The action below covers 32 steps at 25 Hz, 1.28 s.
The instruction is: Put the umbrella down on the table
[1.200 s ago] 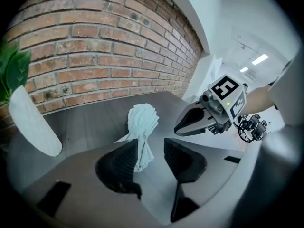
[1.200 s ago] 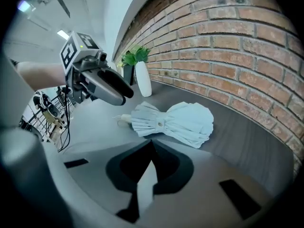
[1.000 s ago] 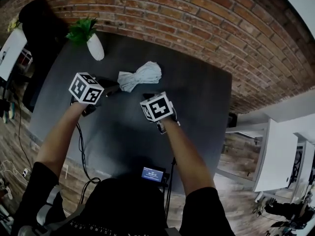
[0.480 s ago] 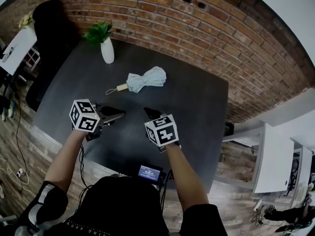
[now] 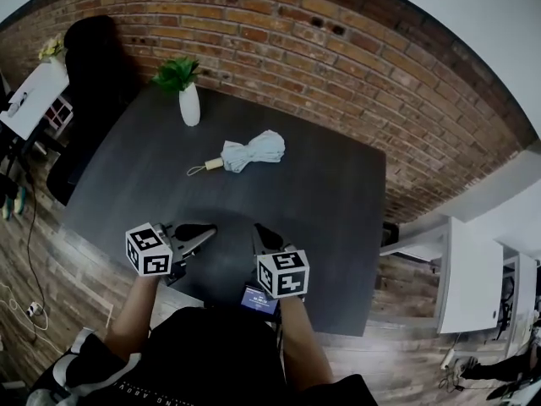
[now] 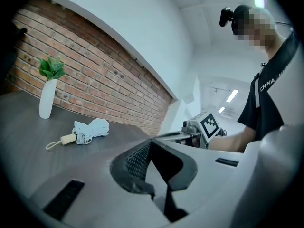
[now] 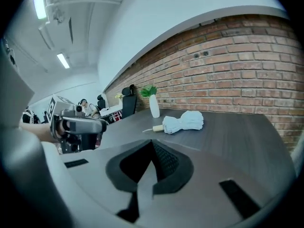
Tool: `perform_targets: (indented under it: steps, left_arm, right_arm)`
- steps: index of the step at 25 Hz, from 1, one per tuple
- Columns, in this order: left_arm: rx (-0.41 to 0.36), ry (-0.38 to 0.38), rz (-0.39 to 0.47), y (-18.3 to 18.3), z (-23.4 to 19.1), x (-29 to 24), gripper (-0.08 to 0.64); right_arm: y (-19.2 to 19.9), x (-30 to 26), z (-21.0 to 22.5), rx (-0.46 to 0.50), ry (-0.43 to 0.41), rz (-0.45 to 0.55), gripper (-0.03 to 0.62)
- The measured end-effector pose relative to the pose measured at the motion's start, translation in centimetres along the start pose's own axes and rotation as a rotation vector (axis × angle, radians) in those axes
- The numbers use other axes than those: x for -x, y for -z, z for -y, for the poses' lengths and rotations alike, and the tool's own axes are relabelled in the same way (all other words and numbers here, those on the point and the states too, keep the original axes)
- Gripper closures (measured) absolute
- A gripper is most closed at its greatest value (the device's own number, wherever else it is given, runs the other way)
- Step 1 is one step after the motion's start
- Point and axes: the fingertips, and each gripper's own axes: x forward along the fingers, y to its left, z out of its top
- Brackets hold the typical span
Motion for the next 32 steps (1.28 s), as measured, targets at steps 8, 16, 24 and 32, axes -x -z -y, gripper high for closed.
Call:
perform_targets:
  steps: [8,16,24,32]
  left_arm:
    - [-0.029,-0.011,0.012,0.0,0.6,-0.2,0.557]
    - [-0.014,0.018,0.030,0.3,1.4,0.1,0.558]
    - [-0.031,-0.005,0.005,1.1,0.8,0.3,0.557]
    - [-0.042,-0.017,-0.026,1.3,0.5,-0.1,0.557]
  right_arm:
    - [-0.5,1.0,0.3,-0.005,0.019,0.034,0.583]
    - [-1.2,1.4,-0.4,-0.028,-0.001,0.065,0.584]
    - [-0.8,0.8,-1.3,-0.005,-0.011,0.051,0.584]
    - [-1.0,0.5,-1.4,0.013,-0.014,0.044,0.584]
